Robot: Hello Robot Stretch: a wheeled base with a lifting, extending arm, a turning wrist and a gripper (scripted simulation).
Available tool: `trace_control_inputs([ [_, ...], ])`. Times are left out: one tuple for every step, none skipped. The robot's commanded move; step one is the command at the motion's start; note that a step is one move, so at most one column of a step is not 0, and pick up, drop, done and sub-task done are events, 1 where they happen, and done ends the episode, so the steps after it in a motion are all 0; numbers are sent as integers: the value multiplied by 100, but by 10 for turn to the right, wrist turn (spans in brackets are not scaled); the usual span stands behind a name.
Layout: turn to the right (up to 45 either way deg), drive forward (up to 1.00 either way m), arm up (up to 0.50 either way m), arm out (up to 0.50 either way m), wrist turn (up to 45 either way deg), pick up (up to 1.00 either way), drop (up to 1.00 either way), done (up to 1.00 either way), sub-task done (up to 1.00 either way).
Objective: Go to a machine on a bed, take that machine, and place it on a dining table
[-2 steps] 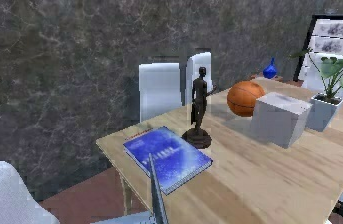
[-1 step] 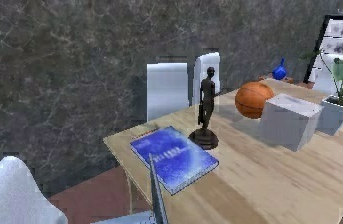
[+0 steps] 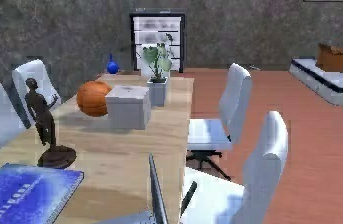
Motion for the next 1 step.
trace_control_inputs([
  [450, 0, 0, 0, 0, 0, 0, 0, 0],
])
